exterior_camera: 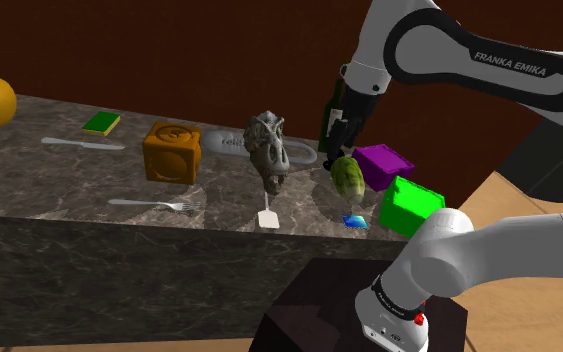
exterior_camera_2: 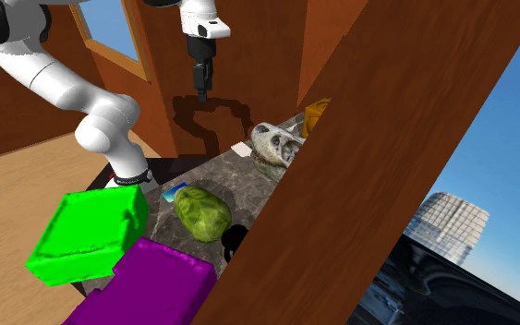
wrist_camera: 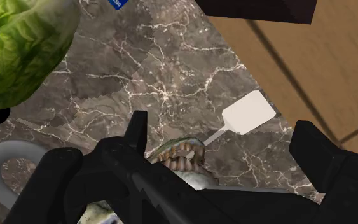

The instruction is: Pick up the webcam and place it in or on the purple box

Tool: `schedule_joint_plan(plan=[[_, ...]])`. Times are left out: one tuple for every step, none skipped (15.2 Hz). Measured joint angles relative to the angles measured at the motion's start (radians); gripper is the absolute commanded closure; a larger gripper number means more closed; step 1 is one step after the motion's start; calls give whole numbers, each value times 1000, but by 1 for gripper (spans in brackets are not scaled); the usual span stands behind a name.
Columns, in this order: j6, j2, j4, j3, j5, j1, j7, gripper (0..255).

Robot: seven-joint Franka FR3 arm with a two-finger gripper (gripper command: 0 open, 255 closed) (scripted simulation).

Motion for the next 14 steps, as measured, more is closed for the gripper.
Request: schedule_joint_plan(plan=[[0, 0, 0, 0, 0, 0, 0, 0], [11, 5, -5, -9, -6, -5, -8, 0], [27, 7, -17, -23, -14, -11, -21, 0], [40, 16, -19, -38, -23, -19, -34, 0], [60, 23, -30, -54, -33, -27, -48, 0], [82, 34, -38, -77, -46, -38, -68, 0], [104, 49, -43, -96, -57, -48, -86, 0], [126, 57, -54, -113, -66, -56, -100, 0], [146, 70, -58, -129, -74, -64, -114, 0], [162, 88, -52, -147, -82, -72, -129, 0], [185, 107, -54, -166, -90, -81, -145, 0], [203, 125, -50, -184, -98, -88, -161, 0], [224, 143, -50, -206, -106, -98, -181, 0], [249, 166, -49, -227, -114, -106, -200, 0]])
